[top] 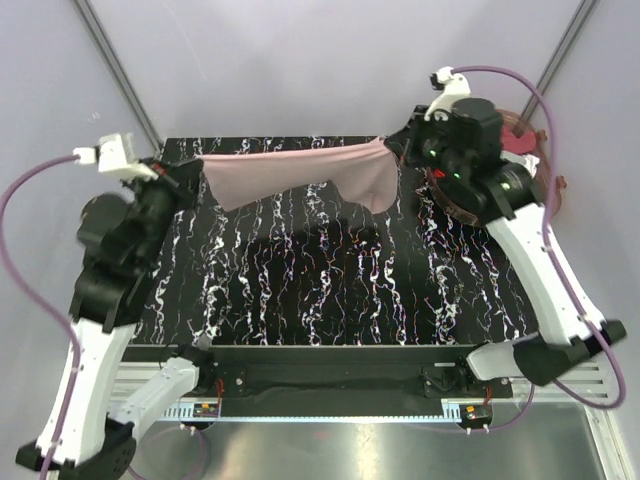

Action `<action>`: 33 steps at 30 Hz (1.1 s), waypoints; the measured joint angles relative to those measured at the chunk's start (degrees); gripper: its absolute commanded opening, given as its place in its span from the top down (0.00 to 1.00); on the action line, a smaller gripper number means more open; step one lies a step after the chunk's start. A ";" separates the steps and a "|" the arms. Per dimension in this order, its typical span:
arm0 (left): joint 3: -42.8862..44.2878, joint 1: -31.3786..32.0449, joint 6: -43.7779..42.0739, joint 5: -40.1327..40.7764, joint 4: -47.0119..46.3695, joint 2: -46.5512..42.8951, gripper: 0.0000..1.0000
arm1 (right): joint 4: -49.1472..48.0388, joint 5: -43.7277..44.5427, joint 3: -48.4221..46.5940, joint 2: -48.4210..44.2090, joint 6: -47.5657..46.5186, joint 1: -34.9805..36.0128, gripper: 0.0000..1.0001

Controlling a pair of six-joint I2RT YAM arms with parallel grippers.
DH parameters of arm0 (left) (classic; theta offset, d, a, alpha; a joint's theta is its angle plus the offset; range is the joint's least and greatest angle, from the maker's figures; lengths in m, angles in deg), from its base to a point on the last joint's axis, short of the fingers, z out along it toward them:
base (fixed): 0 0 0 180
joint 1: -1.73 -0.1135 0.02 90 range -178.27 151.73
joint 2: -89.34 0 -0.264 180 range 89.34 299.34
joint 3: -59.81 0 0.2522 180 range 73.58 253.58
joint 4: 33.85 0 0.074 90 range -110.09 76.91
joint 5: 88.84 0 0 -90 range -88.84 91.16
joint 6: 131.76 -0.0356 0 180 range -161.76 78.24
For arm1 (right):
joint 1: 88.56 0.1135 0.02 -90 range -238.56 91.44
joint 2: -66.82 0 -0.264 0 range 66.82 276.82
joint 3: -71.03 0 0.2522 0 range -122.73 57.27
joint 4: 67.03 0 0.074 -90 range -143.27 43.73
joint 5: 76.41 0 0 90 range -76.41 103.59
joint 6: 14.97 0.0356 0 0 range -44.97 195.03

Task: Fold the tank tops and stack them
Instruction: Flatten the tank top out

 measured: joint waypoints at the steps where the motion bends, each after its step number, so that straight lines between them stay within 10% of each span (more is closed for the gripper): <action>1: -0.46 0.00 -0.20 -0.42 0.24 -1.90 1.00 | 0.17 -1.62 0.63 -2.08 0.00 0.00 1.00; 14: -5.22 0.00 0.44 -4.07 2.67 -19.65 1.00 | 9.49 -12.24 8.35 -17.77 1.36 0.17 1.00; 24: -17.86 -0.48 7.65 7.04 -4.59 2.32 1.00 | 7.17 -1.11 1.38 7.13 1.60 0.02 1.00; 26: -19.74 -1.64 8.61 8.13 -7.34 10.08 1.00 | 5.16 1.05 0.90 14.67 2.01 -0.17 0.92; 27: -20.00 -2.64 9.11 8.44 -8.70 14.51 0.98 | 4.66 2.51 -0.04 18.58 2.34 -0.24 0.69; 29: -19.76 -4.72 9.81 8.26 -10.67 22.62 0.67 | 4.57 5.42 -3.74 26.21 3.34 -0.37 0.37; 30: -18.43 -6.08 10.12 7.50 -10.36 27.06 0.27 | 4.24 7.04 -6.34 30.16 3.45 -0.46 0.32; 33: -11.08 -8.48 10.62 6.08 -6.69 36.92 0.13 | 3.89 9.88 -9.90 35.80 3.06 -0.72 0.30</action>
